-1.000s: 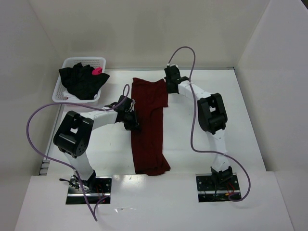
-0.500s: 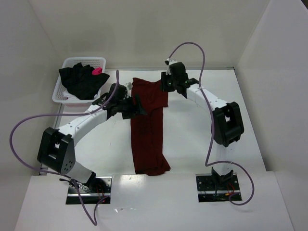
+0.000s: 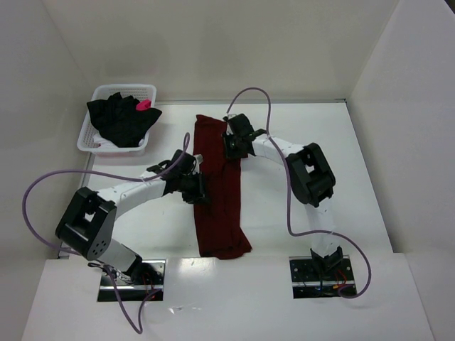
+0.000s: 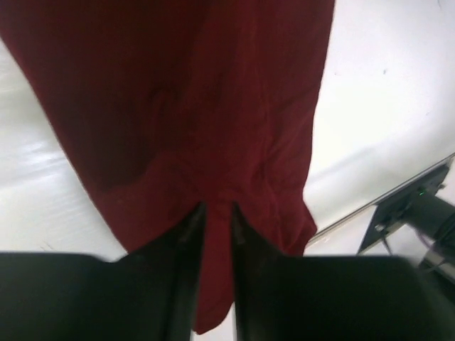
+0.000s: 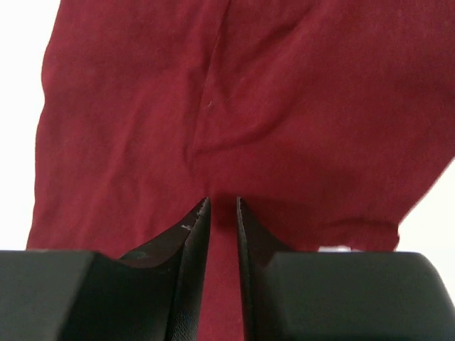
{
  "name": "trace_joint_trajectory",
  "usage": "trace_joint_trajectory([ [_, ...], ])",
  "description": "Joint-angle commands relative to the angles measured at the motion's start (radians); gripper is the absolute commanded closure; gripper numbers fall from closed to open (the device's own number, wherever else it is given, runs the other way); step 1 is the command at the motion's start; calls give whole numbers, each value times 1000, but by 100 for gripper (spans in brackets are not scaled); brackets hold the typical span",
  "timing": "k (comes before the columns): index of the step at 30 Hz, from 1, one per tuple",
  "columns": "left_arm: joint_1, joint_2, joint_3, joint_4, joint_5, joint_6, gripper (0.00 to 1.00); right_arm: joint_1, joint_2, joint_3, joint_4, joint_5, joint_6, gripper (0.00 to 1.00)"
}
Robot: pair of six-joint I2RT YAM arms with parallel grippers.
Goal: Fold and stack the t-shirts
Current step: Rotate the tshirt 90 degrees
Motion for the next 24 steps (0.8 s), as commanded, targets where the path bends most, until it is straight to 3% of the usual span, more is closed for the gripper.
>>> trace_joint_trajectory([
  [1, -20, 40, -5, 37, 15, -17, 77, -5, 39, 91, -1, 19, 3, 74],
  [4, -20, 77, -5, 37, 15, -17, 90, -5, 88, 140, -21, 28, 3, 75],
  [11, -20, 208, 50, -6, 16, 2, 91, -5, 203, 292, -82, 120, 3, 75],
  [24, 25, 423, 277, -97, 38, 127, 91, -72, 430, 673, -251, 128, 32, 79],
])
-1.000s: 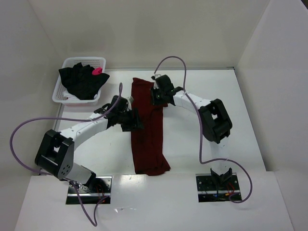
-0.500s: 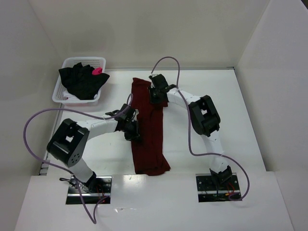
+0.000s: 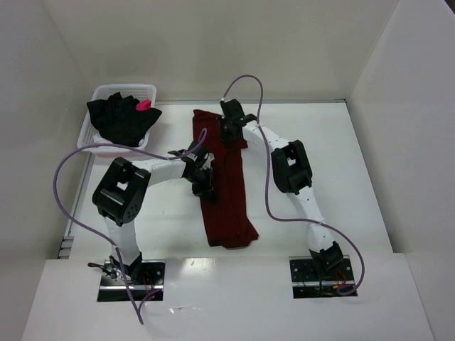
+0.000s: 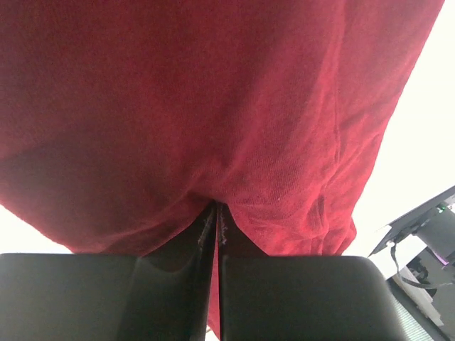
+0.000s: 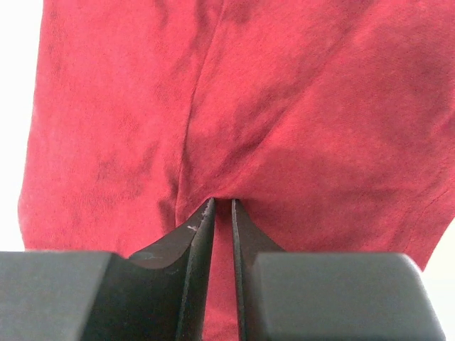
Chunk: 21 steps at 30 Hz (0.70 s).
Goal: Fold and stack the t-shirts
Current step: Rotate the tshirt 90 degrees
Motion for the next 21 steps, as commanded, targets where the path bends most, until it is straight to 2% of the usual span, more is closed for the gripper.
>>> trace_joint_trajectory([
  [1, 29, 49, 65, -31, -23, 59, 91, -47, 86, 130, -92, 25, 33, 79],
  [6, 49, 102, 131, -74, -46, 105, 91, -130, 179, 306, -164, -10, 87, 82],
  [12, 72, 121, 170, -84, -55, 115, 88, -152, 198, 402, -184, 28, 41, 83],
  [16, 72, 87, 179, -84, -36, 126, 80, -152, 177, 422, -195, 28, 29, 82],
  [17, 72, 78, 179, -84, -35, 126, 77, -152, 164, 422, -195, 13, 29, 78],
  [18, 72, 46, 179, -84, -20, 126, 63, -152, 129, 422, -195, 1, 29, 60],
  [21, 72, -43, 188, -74, -5, 105, 46, -152, 10, 384, -151, -33, 17, 48],
])
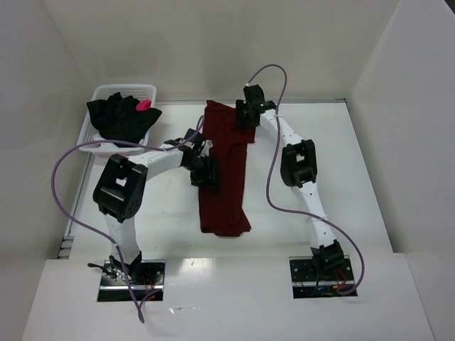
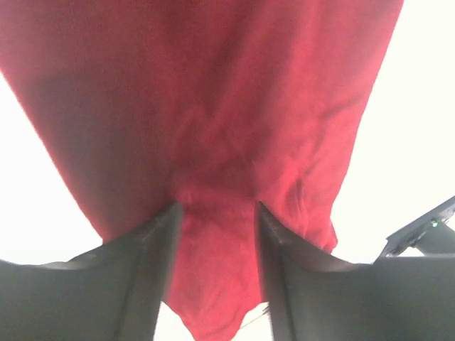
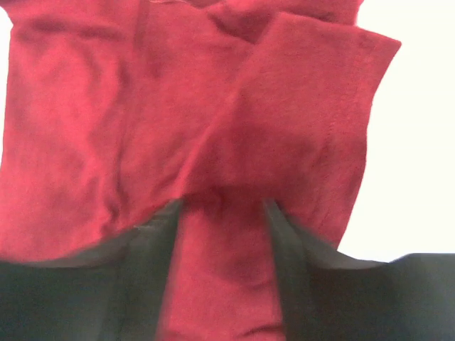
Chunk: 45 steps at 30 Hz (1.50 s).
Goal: Fold and stack the t-shirts
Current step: Rotate the tshirt 90 degrees, then grab the bottom of the folded rectangular tshirt with both arms
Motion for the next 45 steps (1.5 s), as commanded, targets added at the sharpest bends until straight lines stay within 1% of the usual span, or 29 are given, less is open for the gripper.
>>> trace_joint_trajectory([
  [1, 8, -127, 39, -12, -4, 7, 37, 12, -205, -4, 38, -40, -24, 37],
  [2, 8, -148, 40, -12, -4, 7, 34, 12, -246, -24, 53, -50, -33, 30],
  [3, 8, -194, 40, -12, 8, 7, 30, 12, -290, -79, 68, -62, -33, 22],
  [4, 8, -219, 40, -12, 9, -2, 27, 12, -379, -112, 79, -62, -33, 11],
  [5, 8, -243, 15, -21, 0, -2, 20, 12, -422, -147, 79, -71, -33, 6],
  [6, 8, -294, -2, -21, -1, -11, 18, 12, -468, -252, 88, -80, -33, 2],
  [7, 8, -317, -23, -21, -16, -11, 16, 12, -519, -332, 134, -80, -19, 1],
  [8, 8, -337, -49, -21, -16, -20, 16, 12, -642, -427, 176, -89, -9, 1],
  [9, 8, -373, -77, -21, -30, -35, 15, 12, -704, -641, 223, -90, 17, 1],
  [10, 8, -389, -139, -21, -30, -35, 15, 12, -764, -744, 268, -90, 31, 1],
  [11, 8, -403, -166, -11, -30, -51, 15, 12, -861, -827, 306, -90, 48, 1],
  [12, 8, -436, -192, -11, -30, -51, 15, 12, -898, -960, 306, -105, 76, 1],
  [14, 8, -473, -273, 9, -19, -89, 15, 12, -997, -1076, 316, -171, 109, 4],
  [15, 8, -515, -296, 24, -19, -100, 15, 12, -1031, -1188, 326, -191, 131, 7],
  [16, 8, -533, -319, 25, -19, -121, 15, 32, -1065, -1240, 337, -200, 167, 7],
  [17, 8, -552, -338, 35, -19, -121, 15, 48, -1099, -1287, 337, -182, 183, 7],
  [18, 8, -579, -373, 35, -19, -134, 15, 64, -1159, -1369, 348, -169, 200, 7],
  [20, 8, -599, -402, 47, -30, -155, 15, 109, -1209, -1440, 348, -169, 267, 7],
  [21, 8, -608, -417, 60, -16, -155, 15, 123, -1231, -1509, 371, -183, 290, 8],
  [22, 8, -618, -453, 92, -16, -172, 15, 141, -1278, -1546, 381, -183, 315, 9],
  [23, 8, -618, -471, 112, 13, -181, 15, 179, -1300, -1580, 382, -183, 364, 9],
  [25, 8, -618, -496, 155, 33, -197, 16, 216, -1355, -1666, 392, -172, 405, 12],
  [27, 8, -586, -496, 167, 53, -206, 20, 261, -1394, -1747, 406, -145, 465, 16],
  [30, 8, -535, -484, 176, 64, -195, 21, 270, -1454, -1836, 454, -159, 536, 18],
  [32, 8, -517, -484, 176, 73, -195, 22, 295, -1466, -1861, 454, -159, 557, 22],
  [36, 8, -494, -506, 176, 73, -195, 25, 316, -1457, -1881, 454, -146, 567, 22],
  [37, 8, -493, -507, 176, 73, -195, 27, 328, -1457, -1896, 454, -146, 577, 22],
  [42, 8, -484, -539, 176, 73, -195, 28, 362, -1437, -1956, 513, -156, 613, 22],
  [45, 8, -484, -548, 166, 73, -195, 31, 371, -1412, -1965, 526, -156, 613, 22],
])
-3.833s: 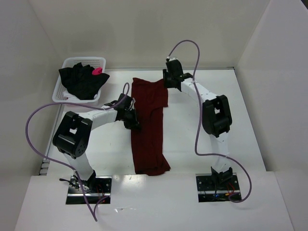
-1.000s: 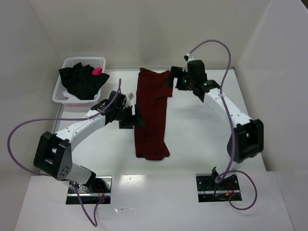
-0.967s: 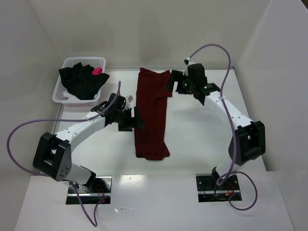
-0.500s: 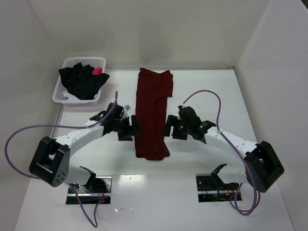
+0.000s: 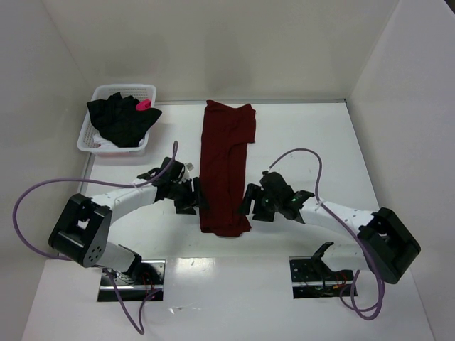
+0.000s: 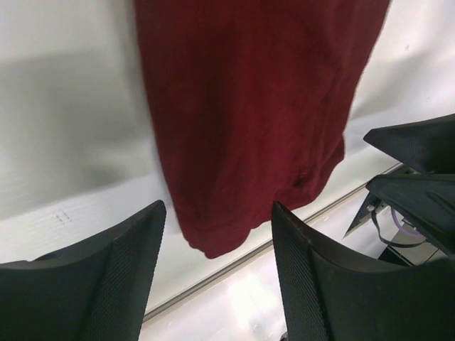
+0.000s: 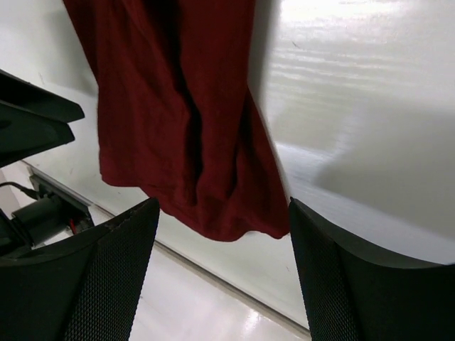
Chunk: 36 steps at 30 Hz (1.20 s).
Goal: Fold and stack the t-shirts
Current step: Grab the bottom of the folded rectangular tshirt with both arms
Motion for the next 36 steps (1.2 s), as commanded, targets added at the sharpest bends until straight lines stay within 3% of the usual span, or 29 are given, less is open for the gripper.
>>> trace_joint_trajectory([
  [1, 4, 7, -25, 4, 36, -7, 32, 19, 47, -13, 76, -3, 26, 22],
  [7, -5, 16, -45, -14, 36, -7, 36, 85, 151, 23, 86, 21, 26, 22],
  [11, -5, 64, -45, -4, 60, 13, 43, 123, 243, 67, 96, 33, 37, 25],
  [16, -5, 91, -54, 18, 88, 13, 51, 132, 256, 86, 62, 33, 60, 30],
  [21, -5, 82, -86, 28, 106, 22, 52, 142, 221, 47, 51, 46, 97, 36],
  [25, -5, 113, -95, 54, 126, 31, 60, 142, 220, 36, 53, 46, 118, 47],
  [26, -14, 124, -95, 55, 135, 31, 63, 142, 236, 36, 53, 37, 118, 54],
  [28, -14, 124, -95, 55, 135, 40, 74, 142, 254, 36, 53, 36, 118, 64],
  [31, -24, 124, -95, 55, 135, 40, 100, 142, 268, 56, 53, 26, 118, 84],
  [34, -24, 88, -54, 4, 135, 49, 100, 142, 245, 85, 2, 50, 118, 96],
  [36, -24, 56, 10, -39, 113, 62, 100, 142, 204, 119, -45, 85, 109, 97],
])
